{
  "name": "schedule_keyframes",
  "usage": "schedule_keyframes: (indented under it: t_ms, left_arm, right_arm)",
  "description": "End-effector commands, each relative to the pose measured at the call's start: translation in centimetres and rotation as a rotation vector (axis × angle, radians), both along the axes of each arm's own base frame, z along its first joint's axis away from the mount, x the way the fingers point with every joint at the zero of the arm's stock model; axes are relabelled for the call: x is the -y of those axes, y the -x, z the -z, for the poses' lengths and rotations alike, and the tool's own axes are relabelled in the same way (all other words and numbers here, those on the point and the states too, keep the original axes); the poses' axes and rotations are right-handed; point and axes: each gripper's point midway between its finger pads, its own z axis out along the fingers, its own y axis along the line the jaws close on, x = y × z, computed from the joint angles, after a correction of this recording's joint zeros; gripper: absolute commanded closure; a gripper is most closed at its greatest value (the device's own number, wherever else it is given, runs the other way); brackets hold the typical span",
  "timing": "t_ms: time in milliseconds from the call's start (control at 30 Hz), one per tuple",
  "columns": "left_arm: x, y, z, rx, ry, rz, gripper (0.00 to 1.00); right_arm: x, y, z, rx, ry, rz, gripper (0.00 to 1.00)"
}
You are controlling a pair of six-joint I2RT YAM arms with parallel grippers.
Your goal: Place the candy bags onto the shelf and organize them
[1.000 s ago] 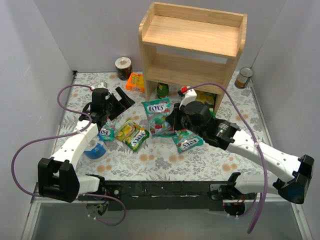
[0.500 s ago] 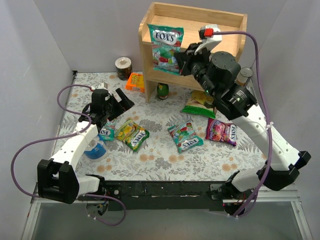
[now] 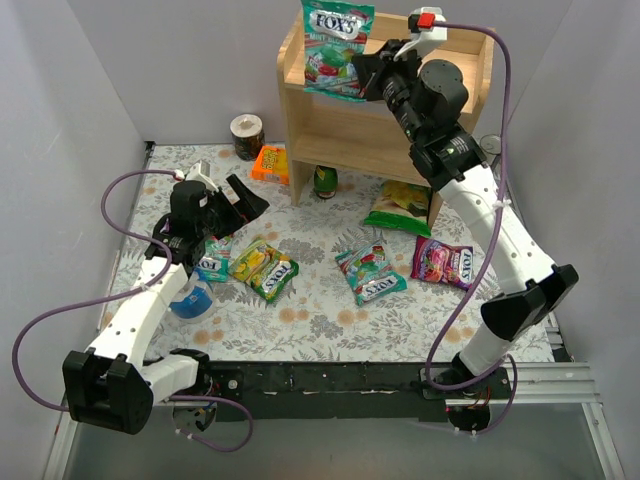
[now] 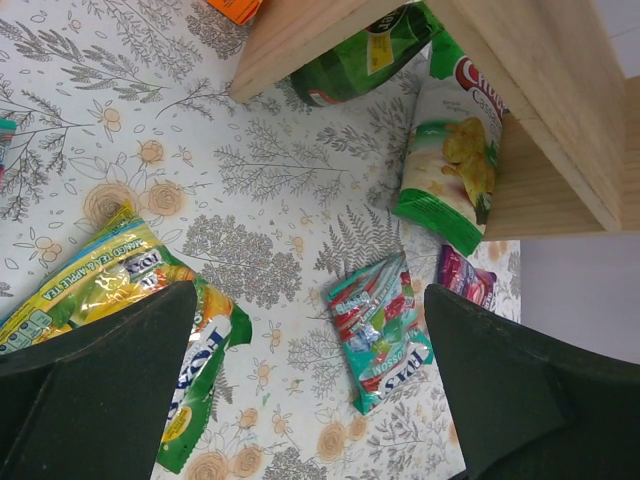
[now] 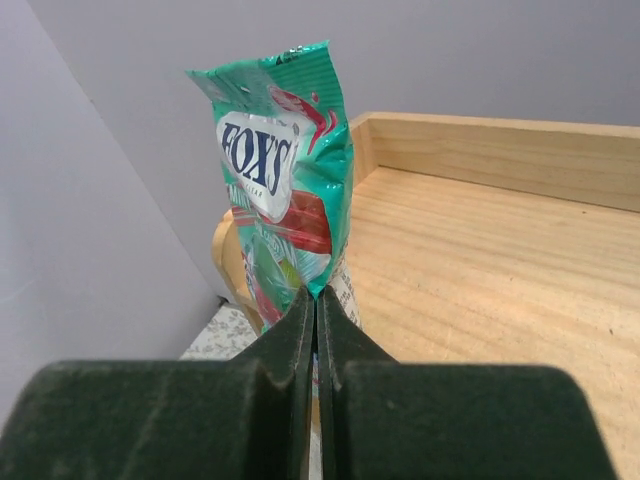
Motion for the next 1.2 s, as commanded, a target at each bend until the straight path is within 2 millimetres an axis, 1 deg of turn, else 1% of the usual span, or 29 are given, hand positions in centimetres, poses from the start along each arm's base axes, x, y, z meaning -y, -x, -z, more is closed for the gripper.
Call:
schedule_keyframes:
  t_ms: [0,33,67,100,133,200,267,300,367,400,433,467,533,567,633,667,700,767,800,833,933,967,1033,1067,1100,1167]
  left_arm:
    - [0.5,0.9,-1.1,0.032,0.016,0.036,0.02]
    - [0.7,1.0,-1.2,0.037,0.021,0.051,0.02]
    - [0.9,0.9,-1.5,0.054,0.024,0.06,0.02]
    - [0.9,0.8,-1.6,0.061,0.021,0.067,0.02]
    - [0.9,0.7,-1.5,0.061,0.016,0.063,0.02]
    - [0.7,0.3,-1.8,0.075,0.004,0.057,0.02]
    - [0.4,0.0,-1.8,0.079,-0.004,0.033,0.02]
    - [0.3,-0.1,-1.7,0.078,-0.006,0.027,0.02]
    - [0.2,-0.1,-1.8,0.079,-0.008,0.024,0.02]
    - [0.2,-0.1,-1.5,0.071,-0.009,0.022,0.02]
    - [0.1,-0.2,-1.4,0.071,-0.009,0.016,0.02]
    - [0.0,-0.3,-1.1,0.069,-0.013,0.007,0.02]
    - [-0.1,-0.4,-0.7,0.06,-0.016,0.005,0.02]
    - [-0.1,-0.4,-0.5,0.054,-0.018,0.001,0.02]
    - [0.0,-0.3,-0.3,0.047,-0.016,0.003,0.02]
    - [-0.1,-0.4,-0.2,0.047,-0.017,-0.001,0.02]
    - [-0.1,-0.5,-0.1,0.046,-0.019,-0.002,0.02]
    - [-0.1,-0.6,-0.1,0.046,-0.02,-0.002,0.02]
    - [-0.1,-0.6,-0.1,0.048,-0.023,-0.004,0.02]
    - [-0.1,-0.7,-0.1,0.046,-0.024,-0.004,0.02]
    - [-0.1,-0.9,0.1,0.045,-0.034,-0.002,0.02]
    - [-0.2,-0.9,-0.1,0.051,-0.035,-0.001,0.02]
    - [-0.1,-1.0,0.0,0.048,-0.039,0.004,0.02]
    - [-0.1,-1.0,0.0,0.048,-0.041,0.004,0.02]
    - [-0.1,-1.0,-0.1,0.05,-0.041,0.003,0.02]
    - [-0.2,-1.1,-0.1,0.053,-0.046,0.002,0.02]
  right_arm:
    - [2.1,0.2,-8.0,0.174,-0.246,-0.064,0.99]
    - [2.2,-1.1,-7.2,0.158,-0.244,-0.068,0.99]
    - [2.3,-1.8,-6.9,0.152,-0.253,-0.074,0.99]
    - [2.9,-2.6,-6.8,0.132,-0.287,-0.081,0.99]
    - [2.4,-3.5,-6.2,0.115,-0.289,-0.111,0.99]
    - [2.3,-4.4,-5.6,0.097,-0.285,-0.15,0.99]
    - [1.7,-5.3,-5.0,0.075,-0.27,-0.172,0.99]
    - [1.6,-5.8,-4.2,0.043,-0.255,-0.172,0.99]
    - [1.2,-6.1,-3.3,0.021,-0.241,-0.183,0.99]
    - [1.3,-6.4,-2.7,0.01,-0.238,-0.179,0.99]
    - [1.2,-6.3,-2.4,-0.001,-0.24,-0.191,0.99]
    - [1.2,-6.7,-1.4,-0.026,-0.238,-0.191,0.99]
    - [1.1,-7.1,-0.5,-0.052,-0.232,-0.21,0.99]
    - [1.0,-7.1,-0.6,-0.057,-0.238,-0.221,0.99]
    - [0.8,-7.6,0.2,-0.087,-0.231,-0.238,0.99]
    - [0.7,-7.6,0.2,-0.108,-0.254,-0.252,0.99]
    - [1.1,-7.8,0.2,-0.119,-0.261,-0.256,0.99]
    - [1.0,-8.0,0.5,-0.138,-0.273,-0.267,0.99]
    - [1.1,-8.2,0.8,-0.146,-0.275,-0.262,0.99]
    - [1.0,-8.3,1.7,-0.178,-0.27,-0.257,0.99]
    - [1.2,-9.0,2.4,-0.202,-0.274,-0.249,0.99]
    - [1.0,-9.0,2.7,-0.207,-0.271,-0.249,0.9]
    - [1.1,-9.6,3.5,-0.219,-0.263,-0.237,0.79]
    - [1.1,-9.7,3.7,-0.222,-0.261,-0.233,0.71]
    - [1.2,-9.8,3.8,-0.218,-0.261,-0.23,0.68]
    - [1.2,-10.1,4.0,-0.218,-0.262,-0.229,0.65]
